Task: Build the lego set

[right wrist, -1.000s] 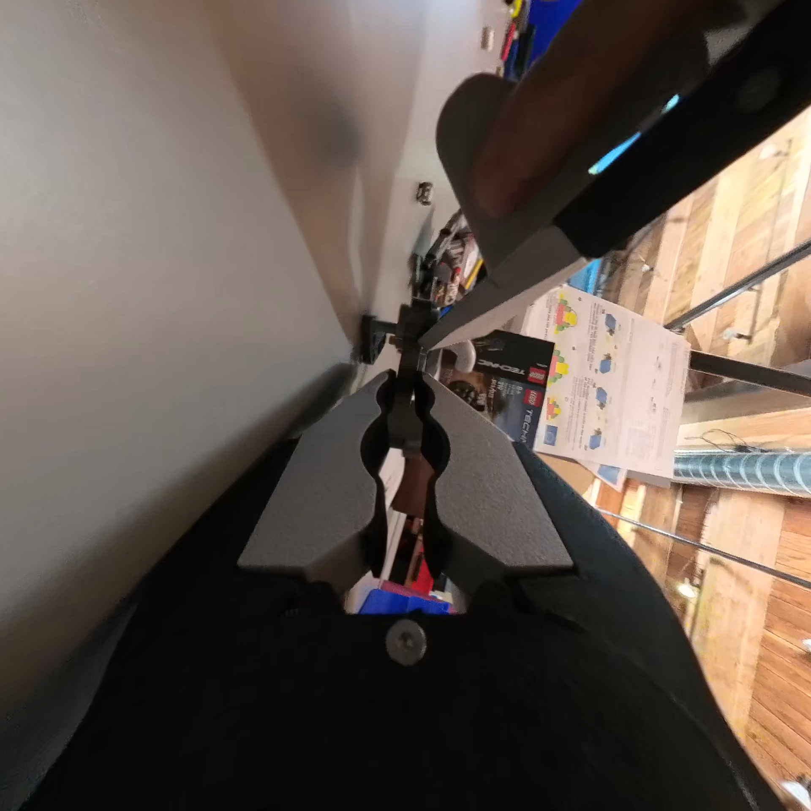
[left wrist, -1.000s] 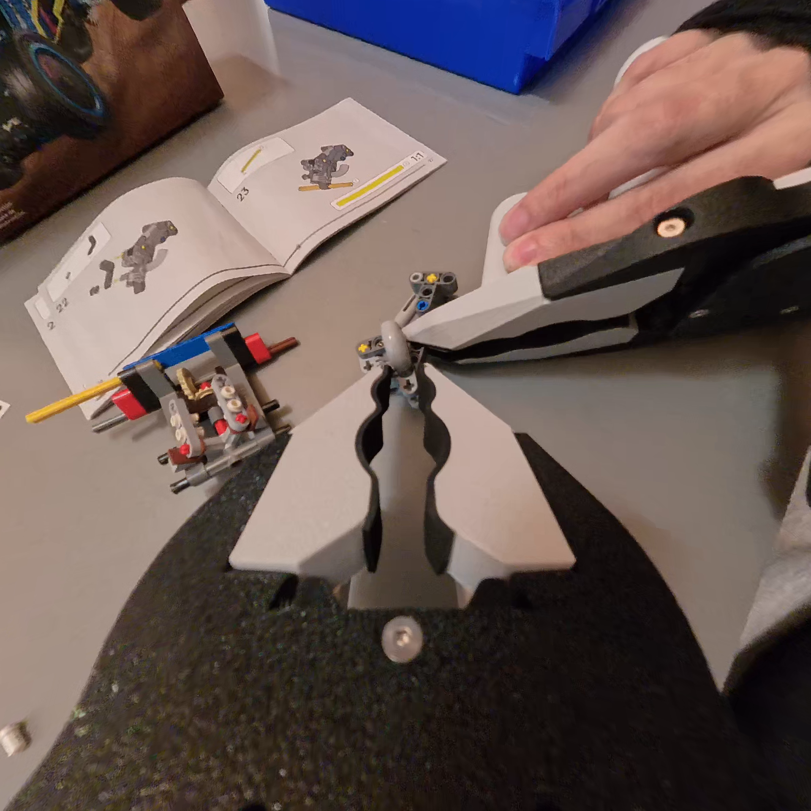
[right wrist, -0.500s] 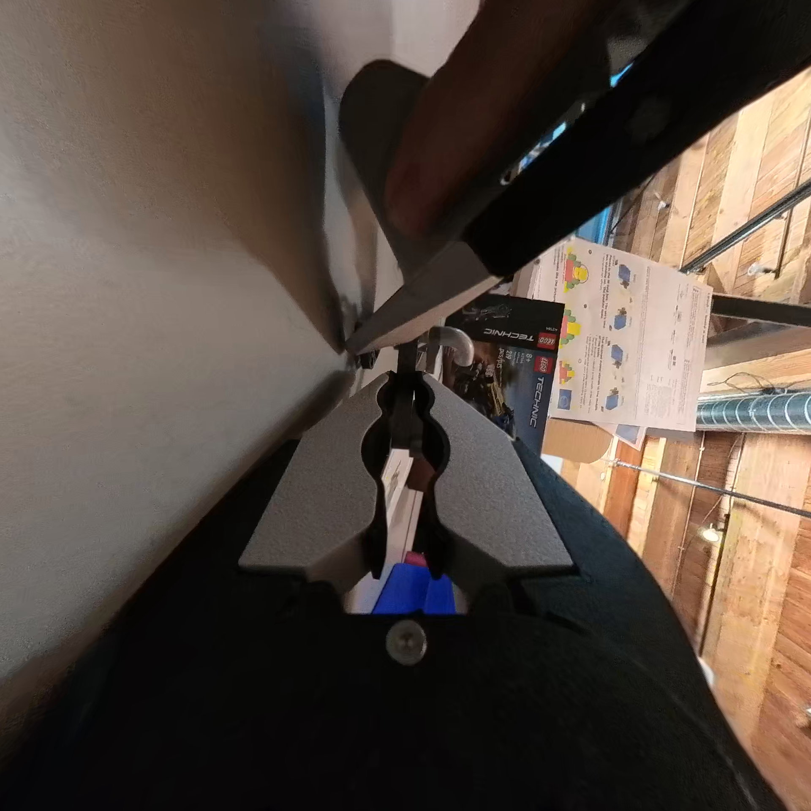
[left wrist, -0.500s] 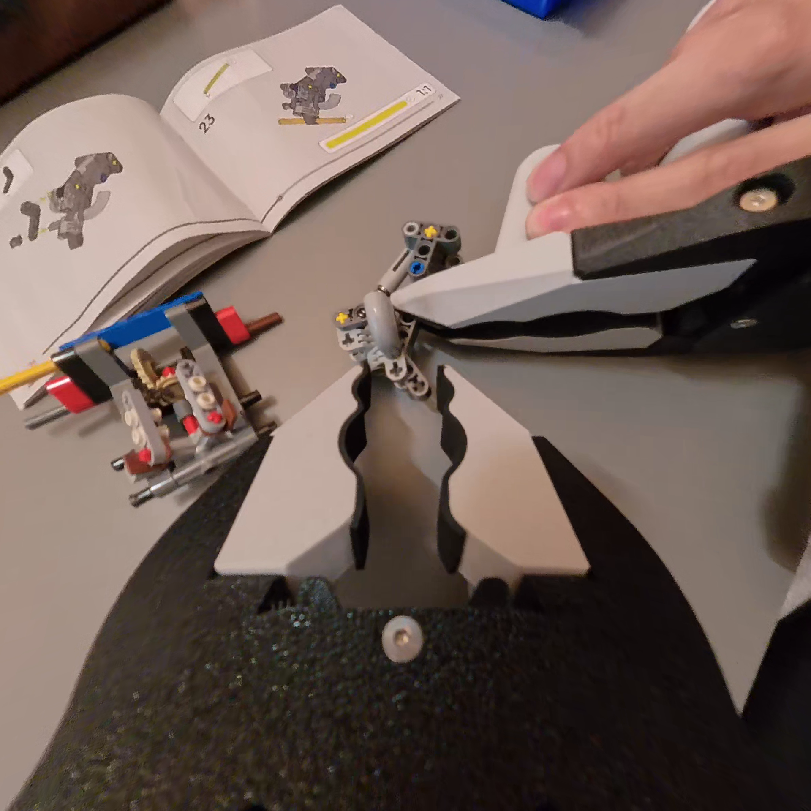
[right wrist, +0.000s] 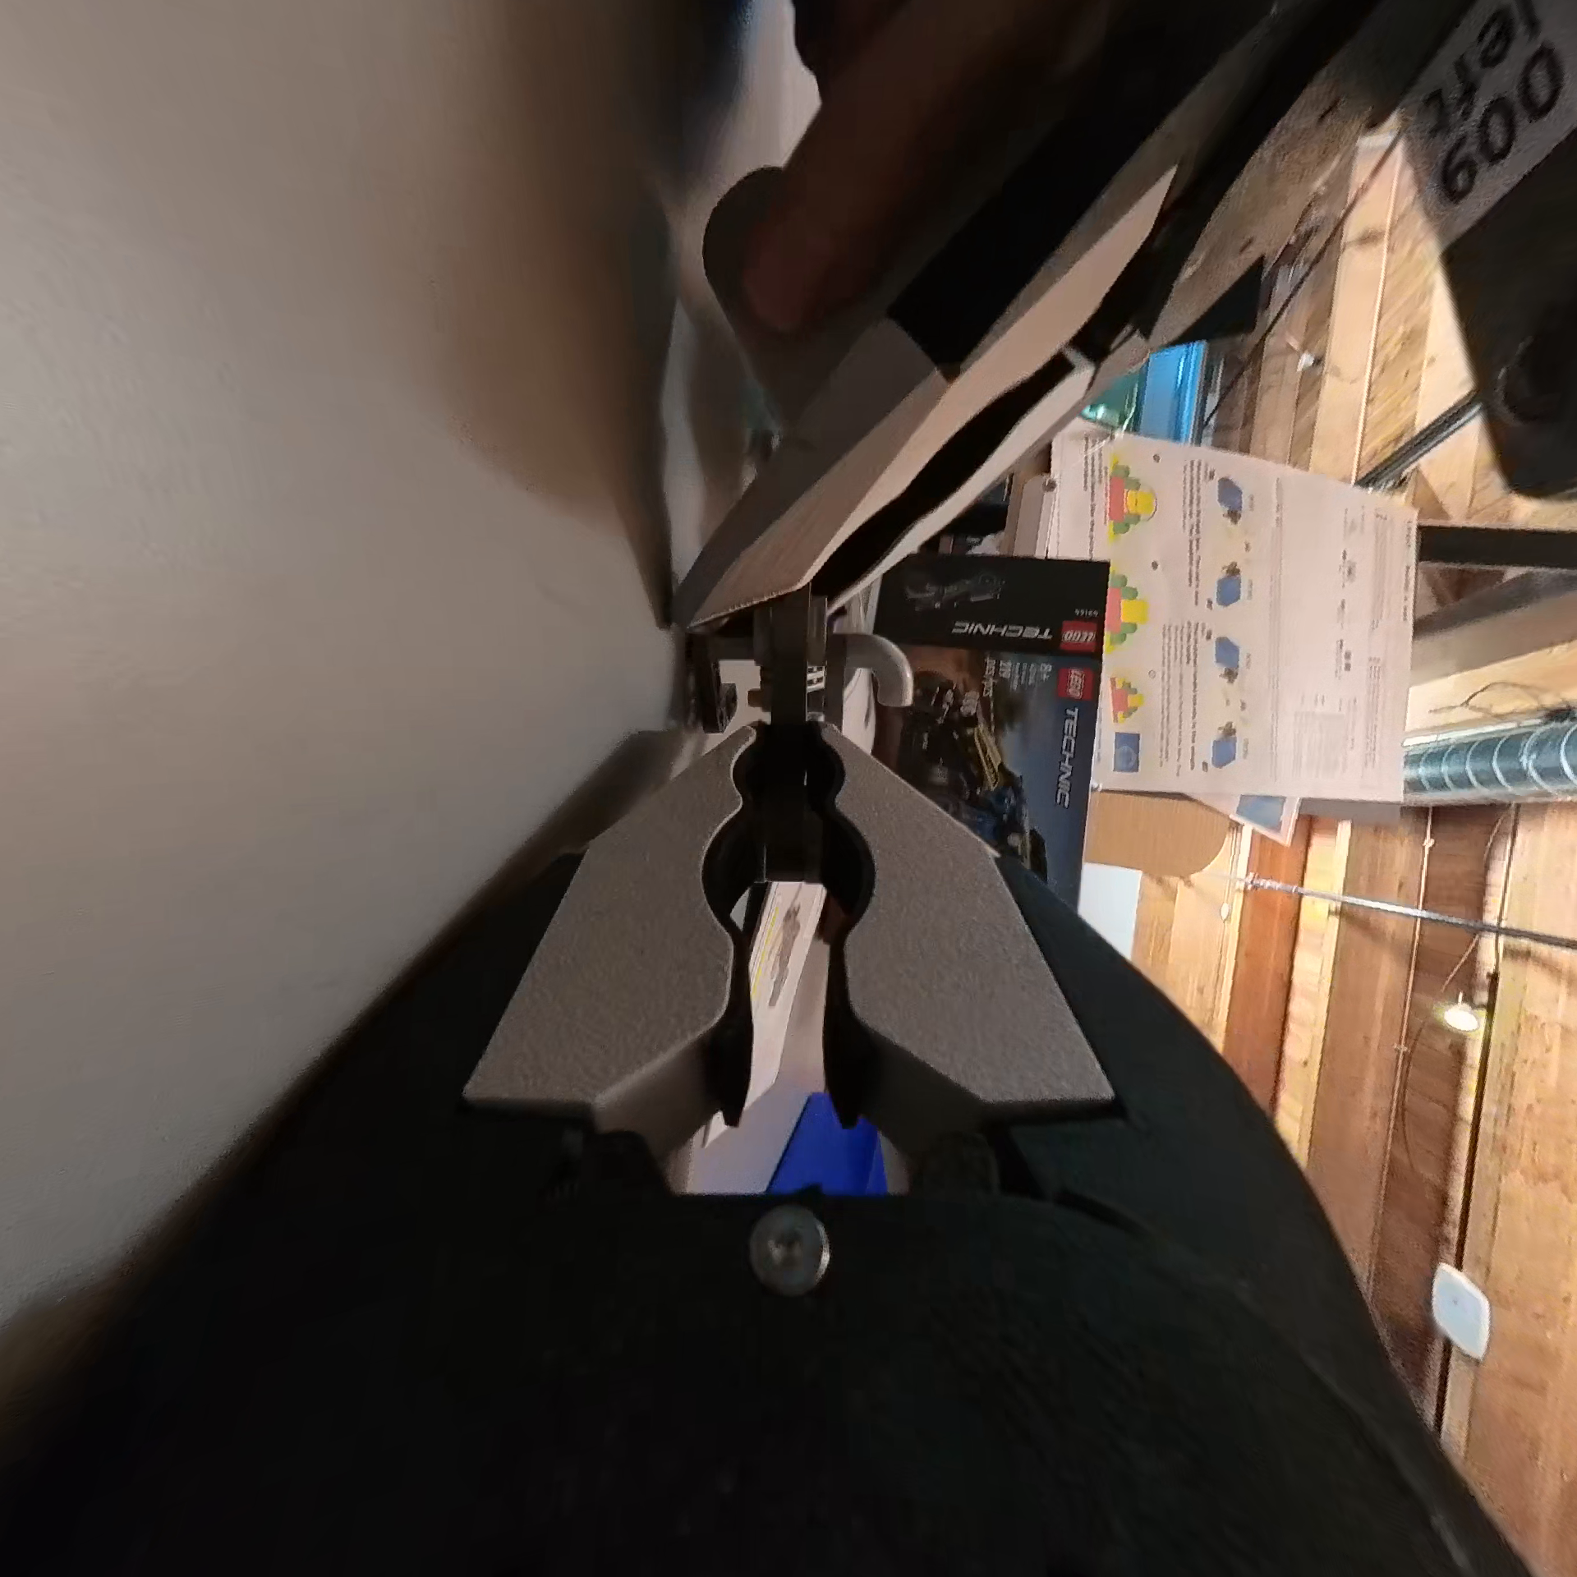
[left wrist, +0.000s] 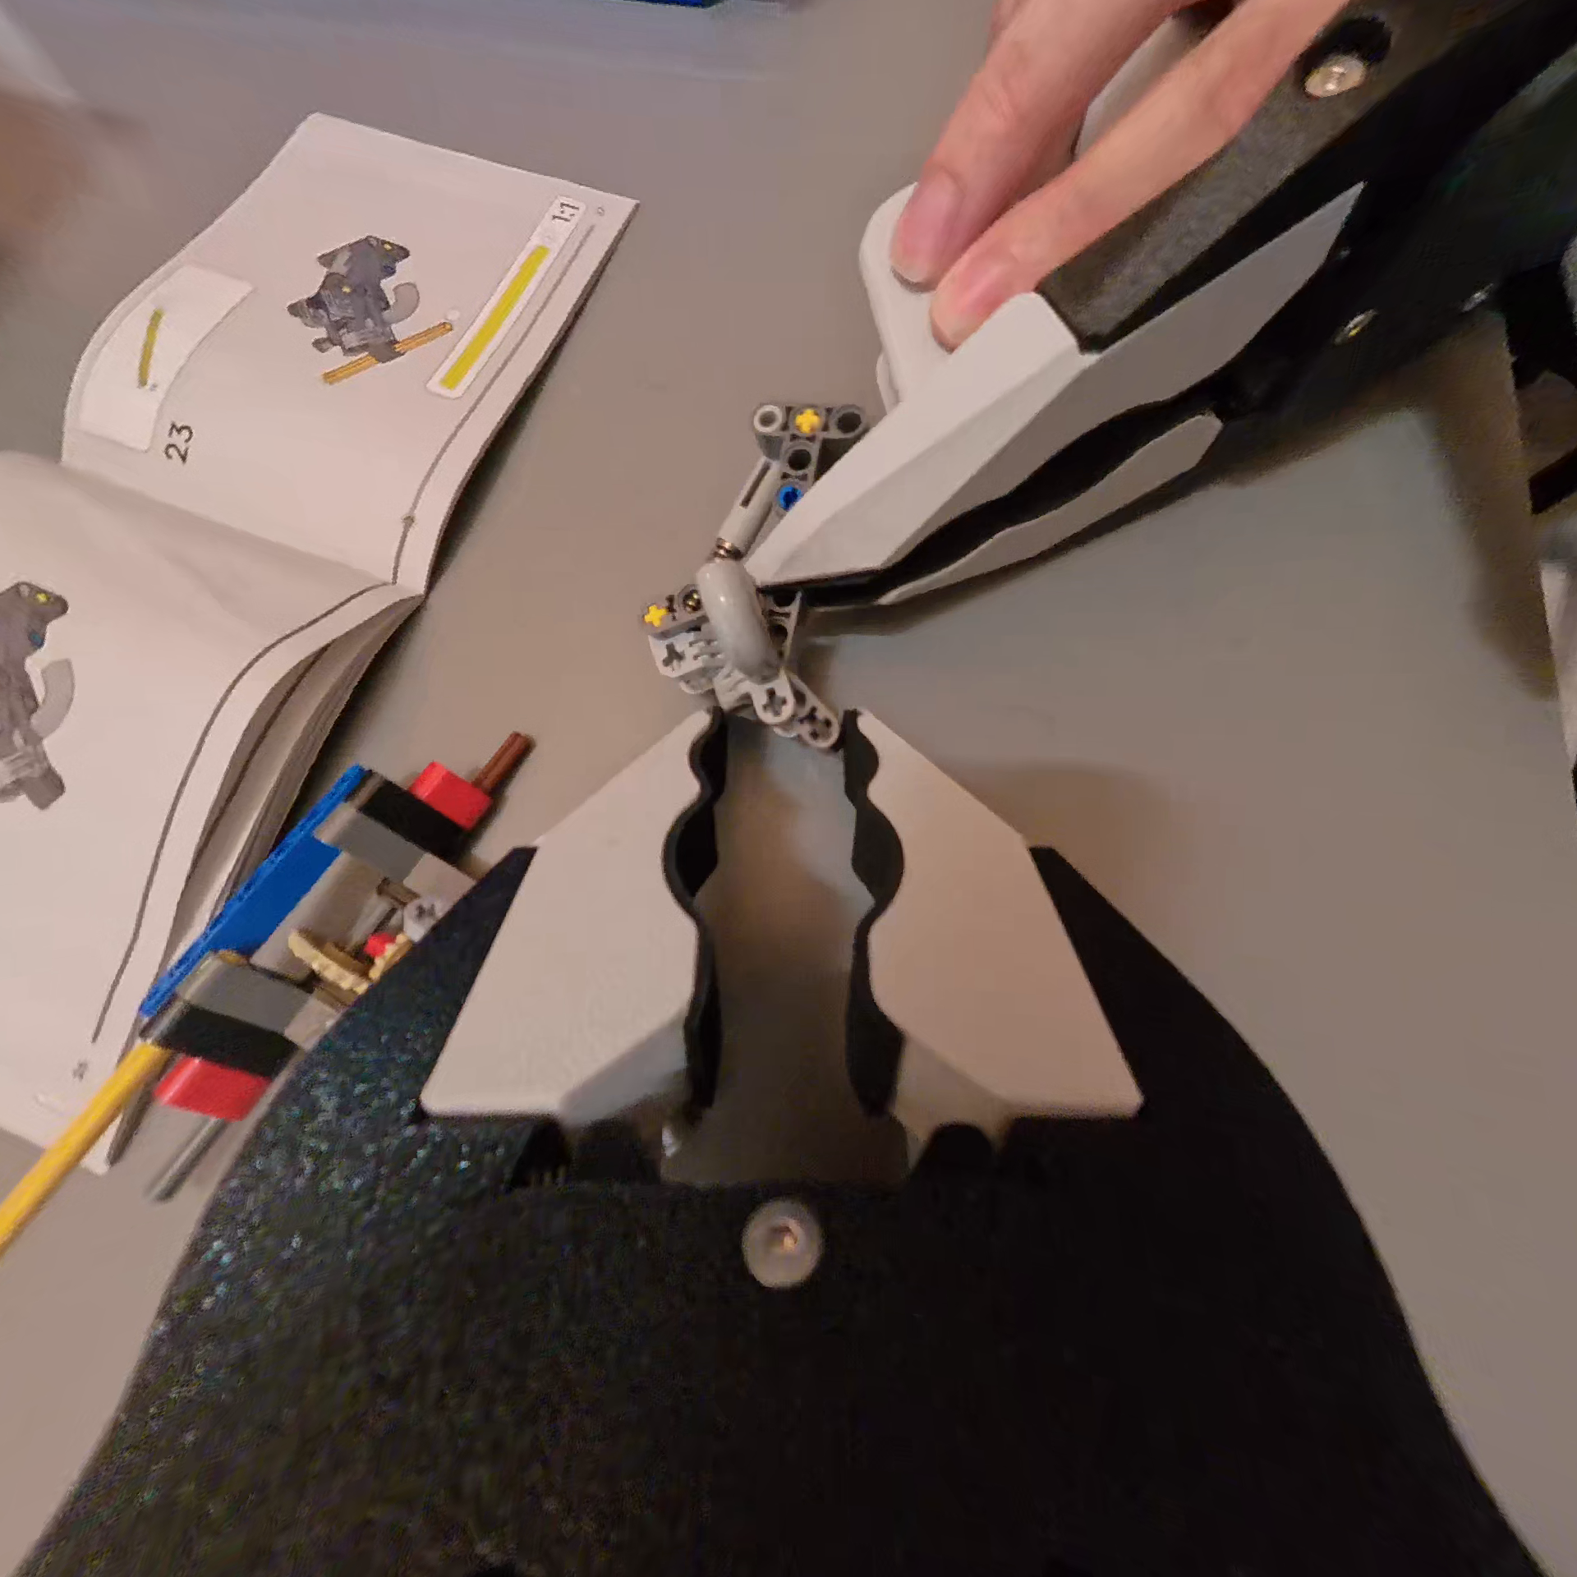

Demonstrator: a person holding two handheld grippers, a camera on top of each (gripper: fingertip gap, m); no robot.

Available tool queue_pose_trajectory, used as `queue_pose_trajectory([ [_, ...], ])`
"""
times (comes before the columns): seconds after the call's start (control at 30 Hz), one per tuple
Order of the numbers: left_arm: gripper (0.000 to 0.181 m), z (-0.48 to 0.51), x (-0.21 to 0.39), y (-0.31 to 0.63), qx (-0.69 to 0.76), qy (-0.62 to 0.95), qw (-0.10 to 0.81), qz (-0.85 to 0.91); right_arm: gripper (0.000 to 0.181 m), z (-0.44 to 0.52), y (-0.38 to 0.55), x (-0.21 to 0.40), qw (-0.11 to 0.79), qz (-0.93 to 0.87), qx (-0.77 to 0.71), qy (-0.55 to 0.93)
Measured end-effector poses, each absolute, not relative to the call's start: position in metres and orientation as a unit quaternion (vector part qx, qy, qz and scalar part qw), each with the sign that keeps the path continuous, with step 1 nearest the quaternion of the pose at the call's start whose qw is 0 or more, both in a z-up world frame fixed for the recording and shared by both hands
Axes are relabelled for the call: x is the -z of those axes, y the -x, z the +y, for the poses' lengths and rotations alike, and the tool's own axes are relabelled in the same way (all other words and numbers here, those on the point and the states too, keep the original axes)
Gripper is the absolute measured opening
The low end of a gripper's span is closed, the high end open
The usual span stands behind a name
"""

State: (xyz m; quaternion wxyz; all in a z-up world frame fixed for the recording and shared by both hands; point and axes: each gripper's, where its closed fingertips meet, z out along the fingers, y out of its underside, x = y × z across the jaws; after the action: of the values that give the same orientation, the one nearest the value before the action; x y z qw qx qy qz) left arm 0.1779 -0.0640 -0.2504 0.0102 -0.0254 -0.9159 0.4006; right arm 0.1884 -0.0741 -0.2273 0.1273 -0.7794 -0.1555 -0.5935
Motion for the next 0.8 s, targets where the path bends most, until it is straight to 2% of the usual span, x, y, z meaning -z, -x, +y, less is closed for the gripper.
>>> queue_pose_trajectory([
  [0.1,0.014,-0.064,0.250,-0.176,-0.405,0.029,-0.020,-0.914,0.007,-0.075,-0.185,0.229,0.142,-0.142,0.581,0.788],
  [0.2,0.013,-0.063,0.250,-0.177,-0.401,0.002,-0.040,-0.915,0.009,-0.077,-0.186,0.233,0.168,-0.121,0.555,0.806],
  [0.33,0.039,-0.054,0.245,-0.176,-0.388,-0.057,-0.026,-0.919,0.009,-0.077,-0.184,0.233,0.186,-0.103,0.538,0.815],
  [0.47,0.047,-0.052,0.246,-0.168,-0.375,-0.088,-0.020,-0.922,0.015,-0.075,-0.181,0.235,0.193,-0.104,0.526,0.822],
  [0.6,0.041,-0.060,0.248,-0.175,-0.375,-0.101,-0.062,-0.919,0.021,-0.073,-0.175,0.231,0.233,-0.082,0.496,0.833],
  [0.7,0.020,-0.064,0.247,-0.178,-0.385,-0.090,-0.078,-0.915,0.022,-0.076,-0.167,0.226,0.273,-0.037,0.436,0.857],
  [0.8,0.009,-0.064,0.249,-0.179,-0.387,-0.082,-0.080,-0.915,0.027,-0.087,-0.169,0.213,0.311,0.032,0.392,0.865],
])
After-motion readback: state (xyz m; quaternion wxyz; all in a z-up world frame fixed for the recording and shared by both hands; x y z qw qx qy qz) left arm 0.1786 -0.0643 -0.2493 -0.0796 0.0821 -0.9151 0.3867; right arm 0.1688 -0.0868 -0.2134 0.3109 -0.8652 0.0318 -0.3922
